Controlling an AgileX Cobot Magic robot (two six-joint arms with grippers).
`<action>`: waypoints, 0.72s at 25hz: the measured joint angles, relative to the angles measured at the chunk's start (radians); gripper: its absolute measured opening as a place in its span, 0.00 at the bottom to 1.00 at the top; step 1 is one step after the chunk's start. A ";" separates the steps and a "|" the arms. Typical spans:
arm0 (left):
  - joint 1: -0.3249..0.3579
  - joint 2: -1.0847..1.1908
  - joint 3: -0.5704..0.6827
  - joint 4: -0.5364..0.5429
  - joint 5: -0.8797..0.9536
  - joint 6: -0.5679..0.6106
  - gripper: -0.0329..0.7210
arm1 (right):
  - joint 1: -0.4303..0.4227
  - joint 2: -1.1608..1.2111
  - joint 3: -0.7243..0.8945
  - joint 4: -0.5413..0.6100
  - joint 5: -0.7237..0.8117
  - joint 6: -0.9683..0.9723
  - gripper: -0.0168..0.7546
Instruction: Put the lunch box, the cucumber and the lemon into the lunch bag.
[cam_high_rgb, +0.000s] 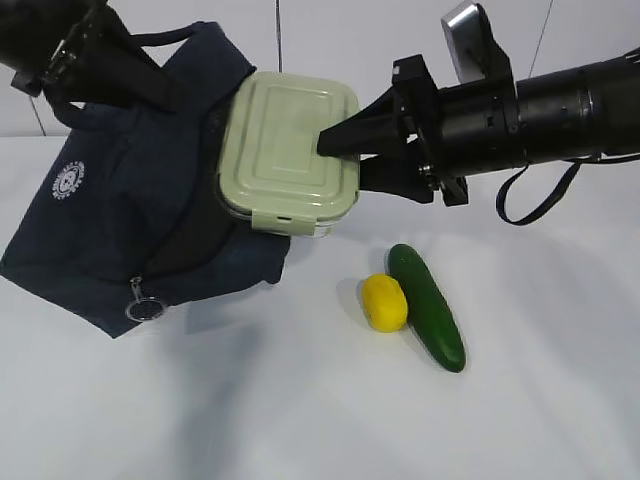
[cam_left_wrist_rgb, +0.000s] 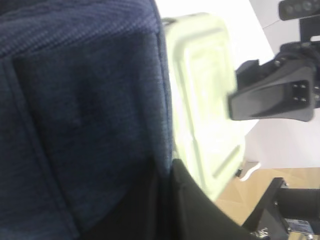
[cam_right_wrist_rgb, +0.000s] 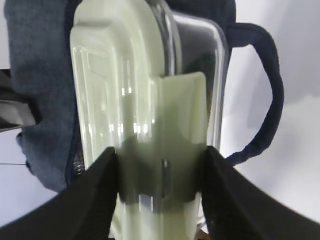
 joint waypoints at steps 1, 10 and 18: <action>0.000 0.000 0.000 -0.011 0.007 0.002 0.04 | 0.000 0.000 0.000 0.000 -0.002 0.000 0.51; -0.033 0.000 0.000 -0.118 0.037 0.026 0.04 | 0.000 0.019 0.000 0.028 0.012 0.000 0.51; -0.095 0.041 -0.002 -0.199 0.029 0.070 0.04 | 0.043 0.035 -0.016 0.059 0.020 -0.011 0.51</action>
